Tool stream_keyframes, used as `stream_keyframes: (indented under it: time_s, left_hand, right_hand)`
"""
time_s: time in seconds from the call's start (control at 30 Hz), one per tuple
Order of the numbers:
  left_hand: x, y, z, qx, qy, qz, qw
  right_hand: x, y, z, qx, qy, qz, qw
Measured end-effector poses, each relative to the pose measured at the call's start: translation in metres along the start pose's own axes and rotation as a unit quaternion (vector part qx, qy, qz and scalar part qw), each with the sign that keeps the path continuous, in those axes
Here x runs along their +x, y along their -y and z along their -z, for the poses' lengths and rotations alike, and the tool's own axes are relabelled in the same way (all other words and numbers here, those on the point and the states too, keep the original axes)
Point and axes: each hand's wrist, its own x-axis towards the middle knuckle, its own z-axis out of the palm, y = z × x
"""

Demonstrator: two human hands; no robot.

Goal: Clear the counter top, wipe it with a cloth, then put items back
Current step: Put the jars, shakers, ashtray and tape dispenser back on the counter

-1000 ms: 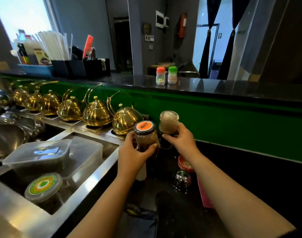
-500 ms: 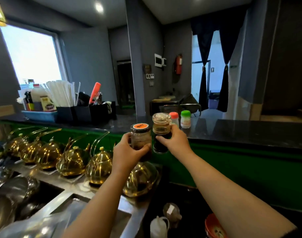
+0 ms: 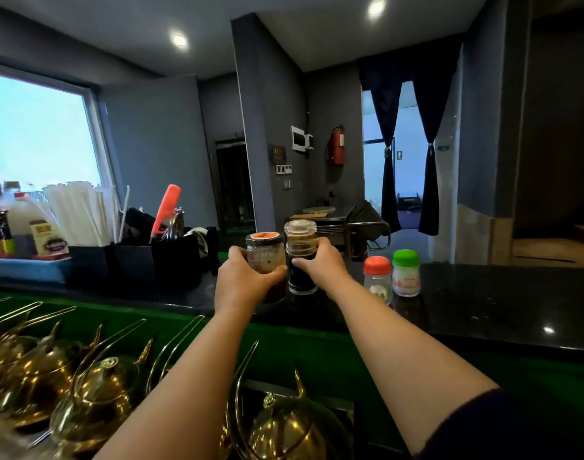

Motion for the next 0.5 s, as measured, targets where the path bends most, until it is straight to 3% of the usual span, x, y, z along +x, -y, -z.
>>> stream_keyframes:
  time_s: [0.37,0.5]
  left_hand:
    - [0.027,0.026,-0.022,0.026,0.009,0.018,0.999]
    - [0.021,0.025,-0.021,0.012,0.011,0.027,0.999]
  right_hand:
    - [0.037,-0.018,-0.027,0.021,0.042,-0.004,0.999]
    - [0.034,-0.028,-0.032,-0.045,0.07,-0.042,0.996]
